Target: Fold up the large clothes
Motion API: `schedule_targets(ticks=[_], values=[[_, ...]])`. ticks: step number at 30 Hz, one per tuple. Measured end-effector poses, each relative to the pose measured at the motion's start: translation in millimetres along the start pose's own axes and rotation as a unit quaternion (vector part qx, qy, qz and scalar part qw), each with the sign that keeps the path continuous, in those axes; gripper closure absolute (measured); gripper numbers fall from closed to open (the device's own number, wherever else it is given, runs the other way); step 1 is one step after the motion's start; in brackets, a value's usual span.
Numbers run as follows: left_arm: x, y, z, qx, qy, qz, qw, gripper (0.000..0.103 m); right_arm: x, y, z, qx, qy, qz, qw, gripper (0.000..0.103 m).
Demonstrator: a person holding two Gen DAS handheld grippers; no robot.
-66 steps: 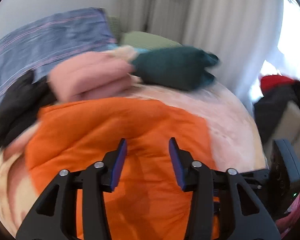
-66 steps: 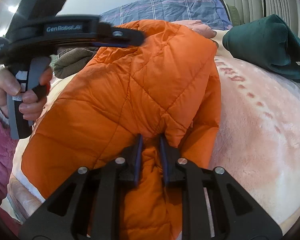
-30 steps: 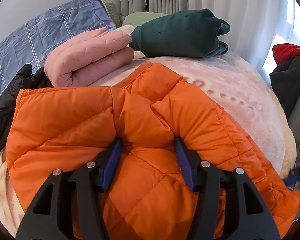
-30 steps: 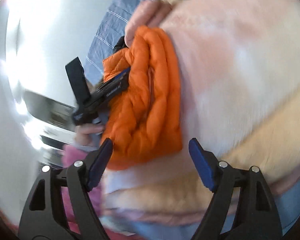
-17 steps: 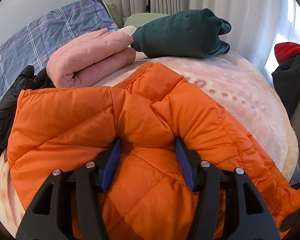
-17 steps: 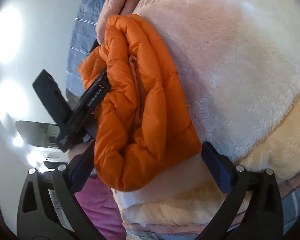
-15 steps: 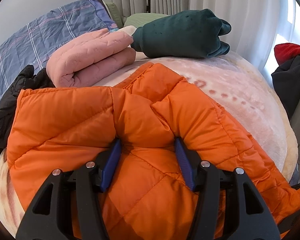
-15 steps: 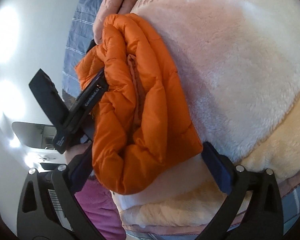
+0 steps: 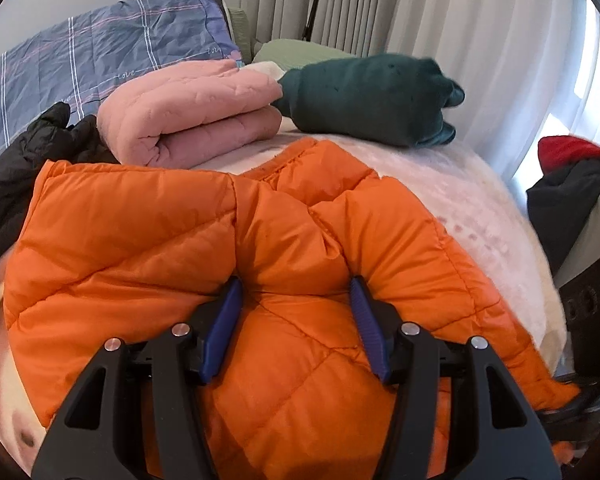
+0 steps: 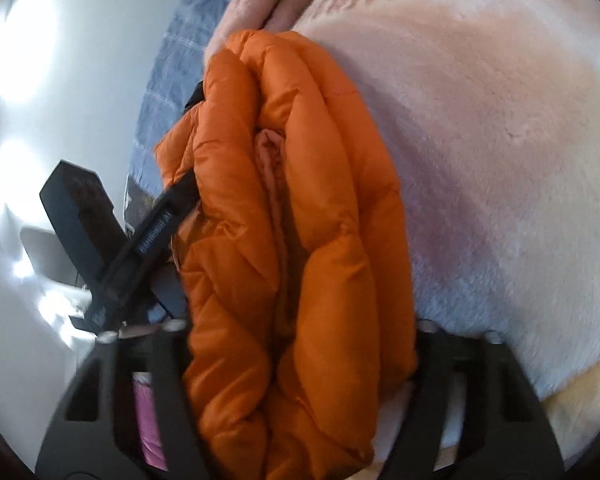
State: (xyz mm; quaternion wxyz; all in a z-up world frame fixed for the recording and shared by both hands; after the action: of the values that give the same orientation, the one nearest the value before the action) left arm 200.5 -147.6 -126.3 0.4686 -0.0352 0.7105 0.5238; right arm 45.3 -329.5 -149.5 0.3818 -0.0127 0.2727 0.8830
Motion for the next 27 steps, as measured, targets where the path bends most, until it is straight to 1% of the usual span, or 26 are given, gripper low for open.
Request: schedule_targets(ticks=[1,3,4,5,6,8,9,10,11,13,14,15,16,17,18,19,20,21,22,23,24,25,26,27], values=[[-1,4,1,0.005,0.004,-0.004,1.0,0.046,0,1,-4,-0.006,-0.001,0.002,1.0,0.048],[-5,21,8,0.007,0.024,-0.022,0.9994,0.045,1,1,-7,-0.009,0.002,0.003,1.0,0.052],[-7,32,13,0.01,0.038,-0.038,0.9985,0.041,0,1,-9,-0.011,0.003,0.004,1.0,0.052],[-8,50,25,0.017,0.061,-0.066,0.9958,0.034,0,1,-10,-0.013,0.004,0.006,1.0,0.052],[-7,62,36,0.015,0.076,-0.084,0.9935,0.03,0,0,-10,-0.015,0.005,0.009,1.0,0.052],[-4,81,62,-0.001,0.108,-0.106,0.9885,0.021,-2,-1,-10,-0.016,0.008,0.015,1.0,0.051],[-1,83,76,-0.009,0.121,-0.105,0.9871,0.019,-2,-2,-10,-0.016,0.012,0.017,1.0,0.051],[3,82,90,-0.015,0.136,-0.096,0.986,0.018,-3,-3,-9,-0.016,0.014,0.018,1.0,0.05],[9,72,107,-0.016,0.162,-0.069,0.9842,0.017,-3,-4,-9,-0.016,0.016,0.019,1.0,0.05],[22,49,130,-0.02,0.206,-0.01,0.9783,0.016,-3,-5,-8,-0.015,0.021,0.018,1.0,0.05],[32,35,139,-0.012,0.227,0.011,0.9738,0.008,-2,-7,-9,-0.015,0.024,0.018,0.999,0.049],[39,26,144,0.006,0.241,0.016,0.9704,0.005,-1,-7,-8,-0.013,0.028,0.018,0.999,0.049],[45,17,148,0.032,0.26,0.022,0.9649,0.003,-1,-9,-8,-0.011,0.031,0.018,0.999,0.049],[50,5,153,0.068,0.289,0.032,0.9543,0.001,0,-10,-8,-0.01,0.033,0.018,0.999,0.049],[52,-5,156,0.097,0.311,0.04,0.9447,0.001,0,-12,-8,-0.009,0.034,0.018,0.999,0.049],[53,-12,158,0.118,0.324,0.044,0.9377,0.001,0,-15,-7,-0.009,0.034,0.019,0.999,0.049],[51,-16,159,0.124,0.32,0.038,0.9385,0.001,0,-16,-6,-0.01,0.032,0.02,0.999,0.049],[48,-17,156,0.124,0.309,0.034,0.9425,0.001,-1,-17,-6,-0.011,0.032,0.021,0.999,0.049],[45,-17,153,0.121,0.298,0.03,0.9466,0.004,0,-15,-5,-0.01,0.034,0.022,0.999,0.049],[40,-15,150,0.122,0.284,0.022,0.9507,0.021,0,-15,-3,-0.01,0.04,0.022,0.999,0.049],[37,-11,147,0.125,0.277,0.014,0.9527,0.027,1,-12,-1,-0.009,0.049,0.021,0.999,0.051],[33,-5,144,0.115,0.268,0.006,0.9565,0.04,0,-12,4,-0.005,0.066,0.018,0.998,0.053],[28,4,139,0.102,0.25,-0.006,0.9629,0.051,0,-10,9,-0.001,0.083,0.013,0.996,0.059],[22,13,135,0.091,0.236,-0.017,0.9674,0.054,0,-5,15,0.007,0.104,0.006,0.995,0.064]])
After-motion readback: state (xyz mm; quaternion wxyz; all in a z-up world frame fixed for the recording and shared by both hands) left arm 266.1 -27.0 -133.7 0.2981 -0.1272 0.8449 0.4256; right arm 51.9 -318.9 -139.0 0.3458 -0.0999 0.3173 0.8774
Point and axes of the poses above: each gripper's, at about its wrist camera, not at the fingertips, and y roughly against the way its jaws point, z to its left, x to its underside, the point moved 1 cm from there along -y, roughly the way its jaws point, and after that the axes turned 9 degrees about -x, right-handed, at the moved point
